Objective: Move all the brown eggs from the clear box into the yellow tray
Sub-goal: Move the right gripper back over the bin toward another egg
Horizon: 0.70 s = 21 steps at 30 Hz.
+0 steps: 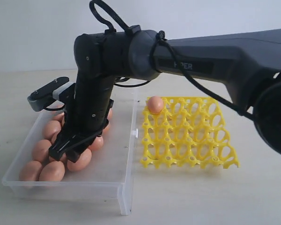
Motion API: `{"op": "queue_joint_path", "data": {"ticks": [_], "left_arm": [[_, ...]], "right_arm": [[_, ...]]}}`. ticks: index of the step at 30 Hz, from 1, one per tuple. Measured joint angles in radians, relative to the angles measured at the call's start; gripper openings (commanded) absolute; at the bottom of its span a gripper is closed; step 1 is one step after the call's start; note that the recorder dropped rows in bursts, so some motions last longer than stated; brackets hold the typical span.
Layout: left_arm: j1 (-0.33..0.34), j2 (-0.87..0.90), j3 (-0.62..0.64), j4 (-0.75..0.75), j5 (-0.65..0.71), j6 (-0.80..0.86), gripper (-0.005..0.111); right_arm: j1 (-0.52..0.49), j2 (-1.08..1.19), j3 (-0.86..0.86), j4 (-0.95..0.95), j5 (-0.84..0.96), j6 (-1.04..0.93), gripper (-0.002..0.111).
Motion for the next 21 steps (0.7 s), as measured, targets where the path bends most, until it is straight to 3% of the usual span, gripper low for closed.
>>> {"op": "queue_joint_path", "data": {"ticks": [6, 21], "left_arm": [[0.000, 0.000, 0.000, 0.000, 0.000, 0.000, 0.000], [0.000, 0.000, 0.000, 0.000, 0.000, 0.000, 0.000]], "right_arm": [[0.029, 0.076, -0.113, -0.031, 0.049, 0.004, 0.053], [0.037, 0.139, -0.134, -0.053, -0.005, -0.032, 0.053]]}}
